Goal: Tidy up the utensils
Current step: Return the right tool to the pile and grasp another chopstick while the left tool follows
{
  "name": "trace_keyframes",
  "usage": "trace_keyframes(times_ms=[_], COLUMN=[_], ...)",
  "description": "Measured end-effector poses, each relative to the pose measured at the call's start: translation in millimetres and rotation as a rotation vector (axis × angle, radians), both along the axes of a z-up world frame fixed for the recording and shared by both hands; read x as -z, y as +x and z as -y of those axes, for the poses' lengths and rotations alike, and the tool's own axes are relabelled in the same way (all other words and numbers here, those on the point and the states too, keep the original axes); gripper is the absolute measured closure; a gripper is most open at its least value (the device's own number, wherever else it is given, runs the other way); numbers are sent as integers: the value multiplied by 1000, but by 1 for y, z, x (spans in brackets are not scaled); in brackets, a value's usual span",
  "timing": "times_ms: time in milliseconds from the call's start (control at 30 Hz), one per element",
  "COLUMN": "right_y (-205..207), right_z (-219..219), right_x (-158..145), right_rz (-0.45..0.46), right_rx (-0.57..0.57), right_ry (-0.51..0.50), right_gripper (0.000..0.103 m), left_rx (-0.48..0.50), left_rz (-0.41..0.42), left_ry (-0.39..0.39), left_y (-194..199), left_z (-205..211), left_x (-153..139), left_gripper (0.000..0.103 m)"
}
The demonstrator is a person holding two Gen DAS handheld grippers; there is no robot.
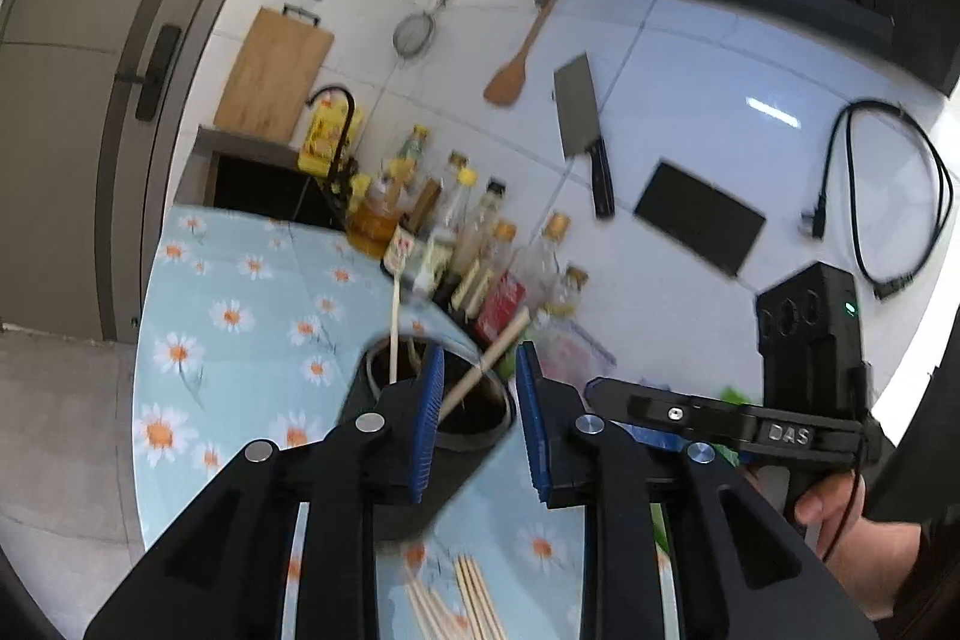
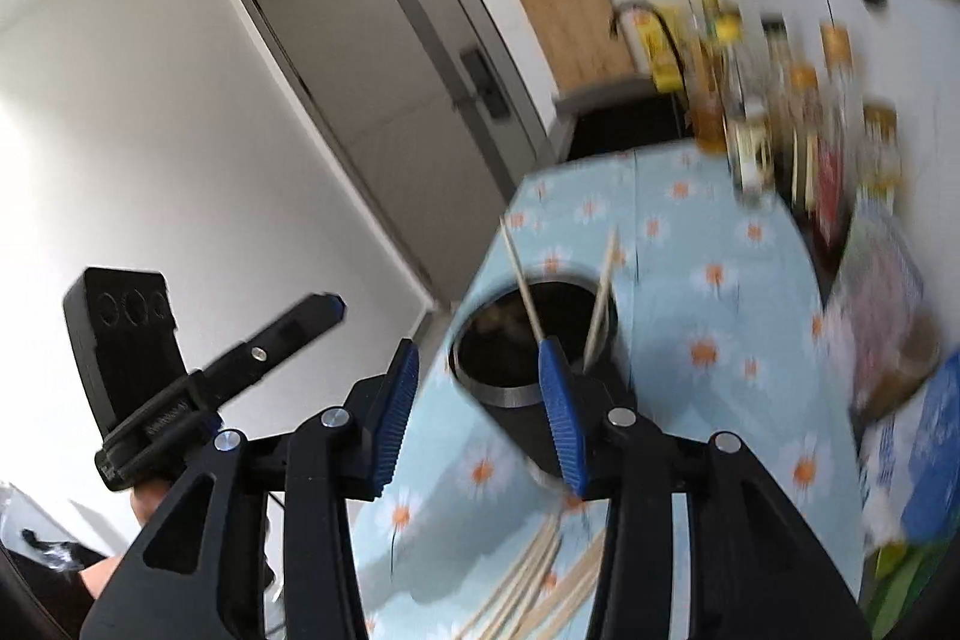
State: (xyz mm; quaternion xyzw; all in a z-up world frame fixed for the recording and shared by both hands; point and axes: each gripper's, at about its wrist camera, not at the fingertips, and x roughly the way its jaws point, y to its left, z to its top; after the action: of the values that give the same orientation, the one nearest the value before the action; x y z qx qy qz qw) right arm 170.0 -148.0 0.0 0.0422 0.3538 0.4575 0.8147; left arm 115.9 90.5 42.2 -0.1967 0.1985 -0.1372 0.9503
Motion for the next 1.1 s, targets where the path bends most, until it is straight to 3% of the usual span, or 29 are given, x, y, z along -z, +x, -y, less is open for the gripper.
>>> trace_keyframes(times_ms=[300,467,700,967,1100], right_y=[-13,-14,-6,-11,-6], right_z=[4,6,4,-22,-30], right_x=[44,66,111,146,163], right_rz=[-141,-211,-447,-550,-652], right_rx=[-54,-22,13,-48,-44], right_ry=[-105,-169,-260,-358,-386], right_gripper=[60,61,75,83,89], left_rx=[40,73,91,83,74], left_rz=[-183,-266,-372,-445,-464], left_ry=[-8,-11,-15,-46,-63], left_y=[-27,-34,-43,-55,-62], left_z=[16,24,34,32,28], left_x=[43,66,96,122,129], left_gripper=[79,79,79,79,79])
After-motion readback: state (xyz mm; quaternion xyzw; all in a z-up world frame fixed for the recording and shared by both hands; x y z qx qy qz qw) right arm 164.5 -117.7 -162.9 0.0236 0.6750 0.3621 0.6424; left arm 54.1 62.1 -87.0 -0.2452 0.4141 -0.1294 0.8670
